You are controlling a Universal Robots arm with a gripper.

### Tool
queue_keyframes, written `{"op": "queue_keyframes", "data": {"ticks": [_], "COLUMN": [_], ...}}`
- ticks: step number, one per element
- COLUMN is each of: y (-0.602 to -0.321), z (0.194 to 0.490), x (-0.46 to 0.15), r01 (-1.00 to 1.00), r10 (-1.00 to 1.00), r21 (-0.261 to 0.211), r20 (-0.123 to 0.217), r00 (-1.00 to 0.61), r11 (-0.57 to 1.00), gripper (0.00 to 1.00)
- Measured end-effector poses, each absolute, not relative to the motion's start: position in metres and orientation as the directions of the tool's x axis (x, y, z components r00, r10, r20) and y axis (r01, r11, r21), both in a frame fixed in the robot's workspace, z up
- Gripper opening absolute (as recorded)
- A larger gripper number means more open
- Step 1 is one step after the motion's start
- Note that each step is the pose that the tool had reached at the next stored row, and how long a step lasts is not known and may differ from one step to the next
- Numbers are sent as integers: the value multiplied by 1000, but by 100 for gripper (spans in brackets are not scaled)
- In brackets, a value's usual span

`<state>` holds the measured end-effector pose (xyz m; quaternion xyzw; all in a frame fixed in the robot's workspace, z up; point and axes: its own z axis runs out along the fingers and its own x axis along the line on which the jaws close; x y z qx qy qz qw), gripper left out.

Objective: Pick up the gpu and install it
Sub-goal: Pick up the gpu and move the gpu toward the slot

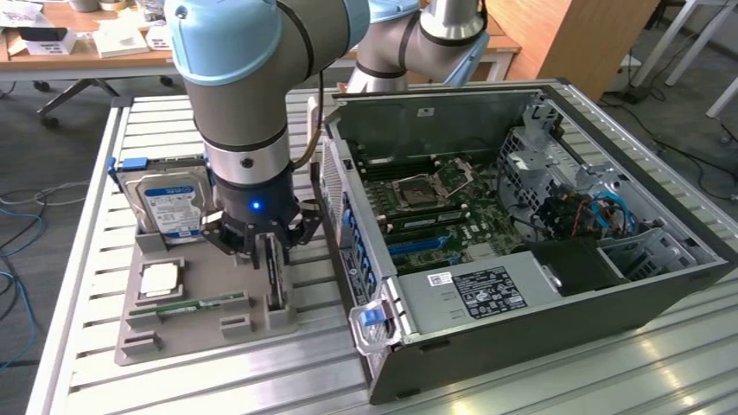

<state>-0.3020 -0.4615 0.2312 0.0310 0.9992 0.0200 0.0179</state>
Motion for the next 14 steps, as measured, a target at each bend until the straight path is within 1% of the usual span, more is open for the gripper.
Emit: {"op": "queue_keyframes", "data": {"ticks": [2, 4, 5, 6, 14], "y": [-462, -462, -462, -462, -462], "z": [231, 231, 231, 231, 231], "x": [-302, -302, -302, -302, -302], "r01": [61, 61, 61, 61, 61], "r10": [63, 63, 63, 63, 63], "r21": [41, 41, 41, 41, 41], "r20": [-35, -35, -34, -35, -35], "r00": [-997, -997, -997, -997, -997], "r11": [997, 997, 997, 997, 997], "gripper": [43, 31, 31, 26, 26]}}
